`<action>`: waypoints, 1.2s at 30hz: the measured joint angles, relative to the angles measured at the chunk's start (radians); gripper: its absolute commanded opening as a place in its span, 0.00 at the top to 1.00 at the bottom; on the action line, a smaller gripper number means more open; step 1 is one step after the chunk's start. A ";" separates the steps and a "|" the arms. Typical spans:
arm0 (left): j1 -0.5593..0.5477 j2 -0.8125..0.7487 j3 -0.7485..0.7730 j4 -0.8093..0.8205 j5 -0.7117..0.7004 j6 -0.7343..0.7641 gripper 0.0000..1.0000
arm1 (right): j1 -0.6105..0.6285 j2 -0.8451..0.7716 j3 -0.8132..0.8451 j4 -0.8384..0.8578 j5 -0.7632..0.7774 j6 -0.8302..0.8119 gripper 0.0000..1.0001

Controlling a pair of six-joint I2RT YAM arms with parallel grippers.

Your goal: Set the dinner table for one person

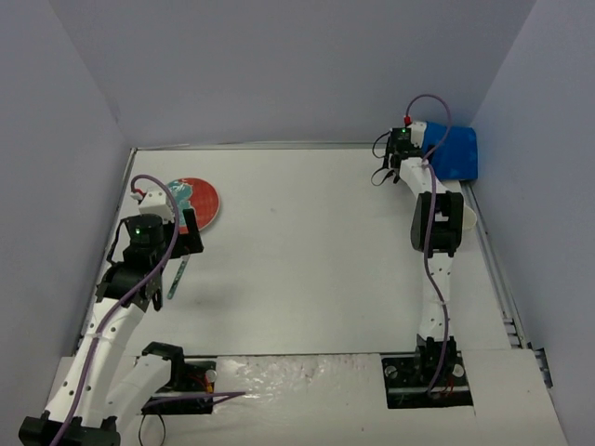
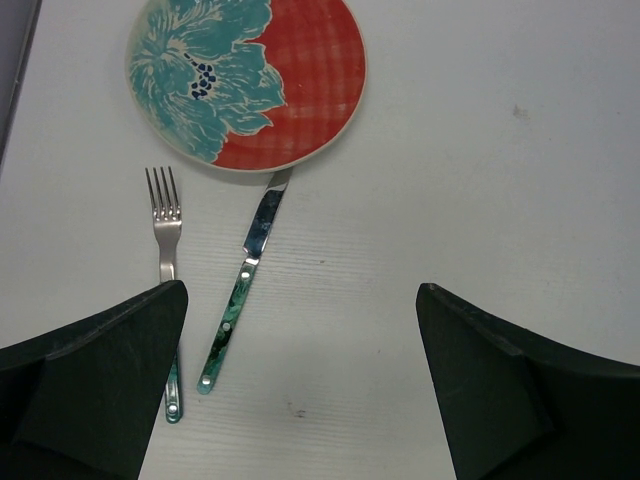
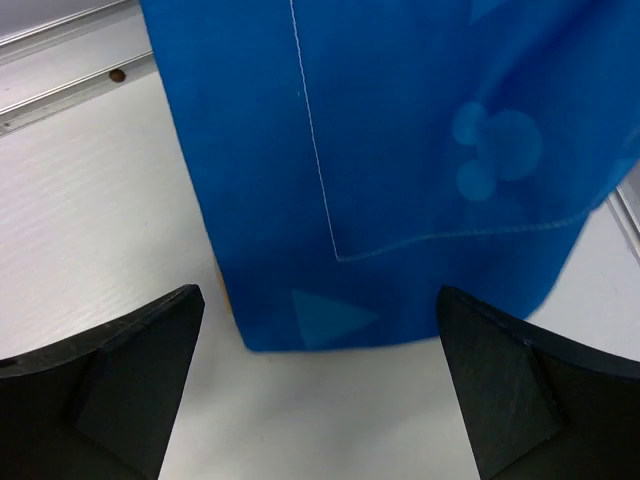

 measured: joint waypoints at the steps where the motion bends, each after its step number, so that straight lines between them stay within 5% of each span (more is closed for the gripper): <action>1: 0.000 0.003 0.000 0.001 0.001 -0.006 0.03 | -0.007 0.024 0.021 0.001 -0.005 -0.010 0.08; 3: 0.000 0.006 0.000 0.002 0.002 -0.018 0.03 | -0.020 0.062 0.045 0.007 -0.020 -0.025 0.22; 8: 0.000 0.015 0.000 0.003 0.010 -0.045 0.03 | -0.034 0.079 0.054 0.033 -0.056 -0.063 0.87; 10: 0.000 0.020 0.000 0.007 0.015 -0.052 0.03 | -0.035 0.079 0.054 0.035 -0.070 -0.090 0.99; 19: 0.000 0.060 0.012 0.034 0.050 -0.082 0.03 | -0.002 -0.019 0.054 -0.001 -0.139 -0.210 1.00; 31: 0.000 0.056 0.068 0.075 0.119 -0.117 0.03 | 0.184 -0.685 -0.014 0.026 -0.396 -0.210 0.94; 34: 0.000 0.052 0.068 0.074 0.127 -0.122 0.03 | 0.161 -0.855 -0.148 0.062 -0.422 -0.155 0.84; 36: 0.000 0.051 0.068 0.074 0.134 -0.126 0.03 | 0.146 -0.938 -0.267 0.096 -0.443 -0.106 0.63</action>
